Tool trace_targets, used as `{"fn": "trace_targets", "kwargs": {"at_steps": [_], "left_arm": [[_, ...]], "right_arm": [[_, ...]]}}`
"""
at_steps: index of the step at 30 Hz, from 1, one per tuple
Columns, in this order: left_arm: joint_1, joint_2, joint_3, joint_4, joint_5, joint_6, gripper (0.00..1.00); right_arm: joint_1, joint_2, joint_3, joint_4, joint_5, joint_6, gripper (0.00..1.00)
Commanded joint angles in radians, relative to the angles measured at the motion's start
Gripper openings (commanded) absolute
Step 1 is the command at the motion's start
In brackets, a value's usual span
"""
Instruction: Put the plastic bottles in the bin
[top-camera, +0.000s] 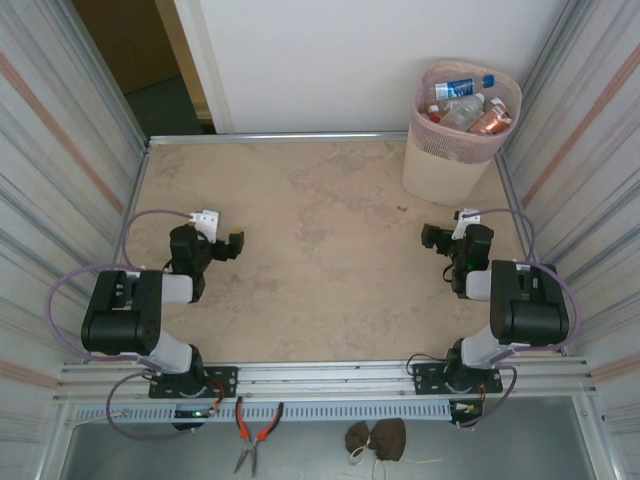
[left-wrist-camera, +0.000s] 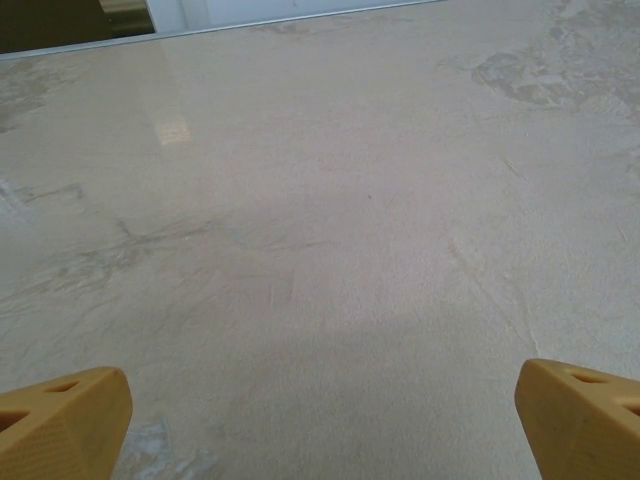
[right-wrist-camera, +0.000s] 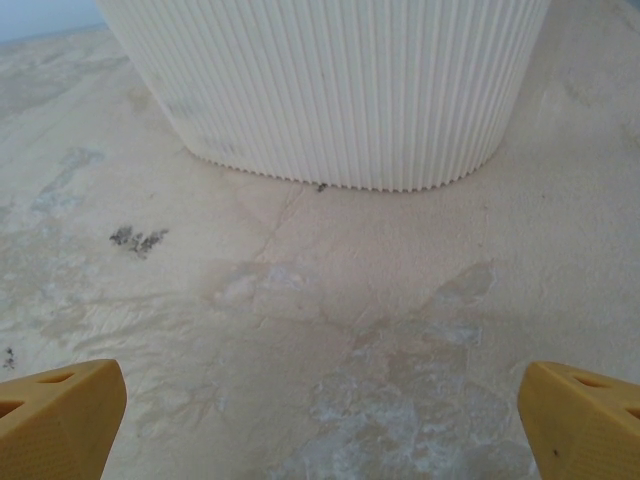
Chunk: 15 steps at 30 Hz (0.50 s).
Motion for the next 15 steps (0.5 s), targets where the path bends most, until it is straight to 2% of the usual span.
{"fn": "trace_targets", "kwargs": {"at_steps": [1, 3, 15], "left_arm": [[0.008, 0.006, 0.033, -0.003, 0.009, -0.020, 0.99], [0.009, 0.009, 0.036, -0.008, 0.005, -0.021, 0.99], [0.006, 0.003, 0.037, -0.016, -0.033, -0.034, 0.99]], "right_arm": [[0.025, 0.008, 0.033, 0.009, 0.026, -0.001, 0.99], [0.063, 0.011, 0.050, -0.022, 0.092, -0.023, 0.99], [0.061, 0.009, 0.045, -0.017, 0.085, -0.019, 0.99]]}}
